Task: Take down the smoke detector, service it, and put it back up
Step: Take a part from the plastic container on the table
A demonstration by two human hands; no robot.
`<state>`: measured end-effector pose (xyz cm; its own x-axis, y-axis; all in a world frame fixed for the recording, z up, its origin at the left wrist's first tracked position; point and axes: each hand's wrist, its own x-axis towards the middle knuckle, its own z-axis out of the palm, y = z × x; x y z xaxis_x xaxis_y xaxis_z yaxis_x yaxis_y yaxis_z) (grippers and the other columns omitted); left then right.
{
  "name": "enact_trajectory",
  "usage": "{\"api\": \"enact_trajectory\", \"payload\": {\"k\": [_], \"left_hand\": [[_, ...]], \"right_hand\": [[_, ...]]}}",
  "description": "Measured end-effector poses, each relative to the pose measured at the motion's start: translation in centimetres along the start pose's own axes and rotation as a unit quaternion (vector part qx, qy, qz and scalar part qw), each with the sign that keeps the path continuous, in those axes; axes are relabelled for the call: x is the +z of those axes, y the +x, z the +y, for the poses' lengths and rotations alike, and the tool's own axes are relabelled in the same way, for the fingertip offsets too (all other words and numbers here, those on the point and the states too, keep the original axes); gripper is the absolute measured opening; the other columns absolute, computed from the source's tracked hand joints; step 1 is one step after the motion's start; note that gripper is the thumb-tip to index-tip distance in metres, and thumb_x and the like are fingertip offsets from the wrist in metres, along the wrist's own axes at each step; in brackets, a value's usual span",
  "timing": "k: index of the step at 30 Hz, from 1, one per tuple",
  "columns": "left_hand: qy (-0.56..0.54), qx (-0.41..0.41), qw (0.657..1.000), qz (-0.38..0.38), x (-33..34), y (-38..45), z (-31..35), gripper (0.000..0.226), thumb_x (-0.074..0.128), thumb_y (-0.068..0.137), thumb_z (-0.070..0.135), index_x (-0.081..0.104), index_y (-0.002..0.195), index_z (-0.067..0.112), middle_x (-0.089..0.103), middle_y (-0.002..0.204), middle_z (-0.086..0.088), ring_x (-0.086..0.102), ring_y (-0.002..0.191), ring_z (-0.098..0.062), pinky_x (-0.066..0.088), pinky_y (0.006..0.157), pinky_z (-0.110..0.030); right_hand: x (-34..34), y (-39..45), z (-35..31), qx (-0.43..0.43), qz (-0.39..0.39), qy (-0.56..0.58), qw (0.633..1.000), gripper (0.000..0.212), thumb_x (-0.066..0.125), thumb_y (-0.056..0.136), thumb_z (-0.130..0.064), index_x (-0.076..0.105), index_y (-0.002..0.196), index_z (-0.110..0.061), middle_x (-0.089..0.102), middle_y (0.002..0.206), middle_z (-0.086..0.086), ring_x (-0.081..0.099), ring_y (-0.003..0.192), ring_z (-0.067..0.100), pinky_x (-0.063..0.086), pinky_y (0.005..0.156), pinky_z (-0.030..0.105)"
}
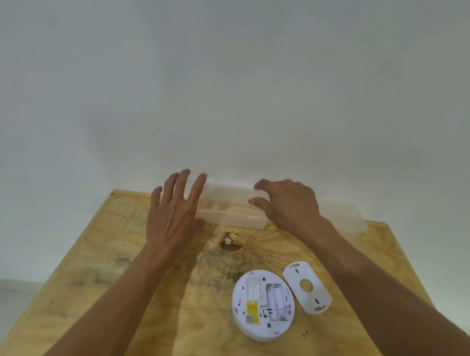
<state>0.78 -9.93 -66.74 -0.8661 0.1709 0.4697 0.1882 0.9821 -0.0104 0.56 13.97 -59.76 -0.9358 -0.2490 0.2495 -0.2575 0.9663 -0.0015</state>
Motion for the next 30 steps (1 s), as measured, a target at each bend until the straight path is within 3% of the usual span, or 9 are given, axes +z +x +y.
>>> {"api": "enact_trajectory", "payload": {"k": [4,7,15,24,27,30], "left_hand": [[-0.011,0.054,0.998,0.007,0.1,0.0,0.5,0.064,0.089,0.07,0.034,0.061,0.123,0.012,0.063,0.127,-0.013,0.057,0.121,-0.034,0.048,0.098,-0.052],[-0.017,0.079,0.997,0.003,0.3,-0.2,0.4,0.046,0.086,0.075,0.032,0.071,0.111,0.008,0.072,0.111,-0.01,0.065,0.107,-0.033,0.051,0.094,-0.047],[-0.06,0.096,0.994,0.005,0.2,-0.6,-1.5,0.037,0.079,0.084,0.022,0.071,0.115,0.004,0.072,0.115,-0.011,0.063,0.11,-0.036,0.058,0.08,-0.043],[-0.098,0.066,0.993,0.001,0.3,-0.2,-1.1,0.026,0.078,0.084,0.018,0.075,0.107,0.008,0.073,0.11,-0.005,0.062,0.109,-0.031,0.056,0.061,-0.037],[-0.094,0.037,0.994,-0.031,-0.4,-0.1,-0.4,0.027,0.071,0.091,0.02,0.072,0.116,0.009,0.071,0.118,-0.004,0.057,0.119,-0.027,0.055,0.066,-0.038],[-0.093,0.007,0.993,-0.078,-1.3,0.1,0.3,0.031,0.06,0.098,0.024,0.067,0.126,0.012,0.066,0.129,-0.001,0.047,0.13,-0.022,0.054,0.076,-0.039]], "right_hand": [[1.8,-1.8,-0.8,-0.023,-0.018,-0.034,0.999,0.048,0.046,0.097,-0.057,0.053,0.135,-0.028,0.071,0.115,0.008,0.067,0.1,0.033,0.052,0.076,0.038],[2.8,-2.7,-1.0,-0.025,-0.025,-0.039,0.999,0.045,0.045,0.099,-0.053,0.055,0.133,-0.027,0.072,0.114,0.007,0.068,0.098,0.033,0.053,0.075,0.038],[4.0,-2.9,-1.4,-0.039,-0.008,-0.012,0.999,0.039,0.04,0.102,-0.048,0.054,0.135,-0.032,0.071,0.115,0.002,0.068,0.098,0.032,0.051,0.074,0.037],[4.4,-2.8,-1.9,0.01,0.013,0.013,1.0,0.032,0.044,0.101,-0.046,0.063,0.121,-0.029,0.074,0.103,0.006,0.069,0.091,0.033,0.046,0.067,0.034],[3.9,-2.9,-2.1,0.019,0.012,0.017,1.0,0.032,0.046,0.1,-0.045,0.065,0.119,-0.027,0.074,0.104,0.009,0.069,0.094,0.035,0.046,0.067,0.034],[2.8,-2.6,-1.9,0.052,-0.018,0.098,0.994,0.036,0.053,0.096,-0.05,0.067,0.122,-0.03,0.072,0.115,0.007,0.066,0.105,0.03,0.05,0.079,0.037]]}}
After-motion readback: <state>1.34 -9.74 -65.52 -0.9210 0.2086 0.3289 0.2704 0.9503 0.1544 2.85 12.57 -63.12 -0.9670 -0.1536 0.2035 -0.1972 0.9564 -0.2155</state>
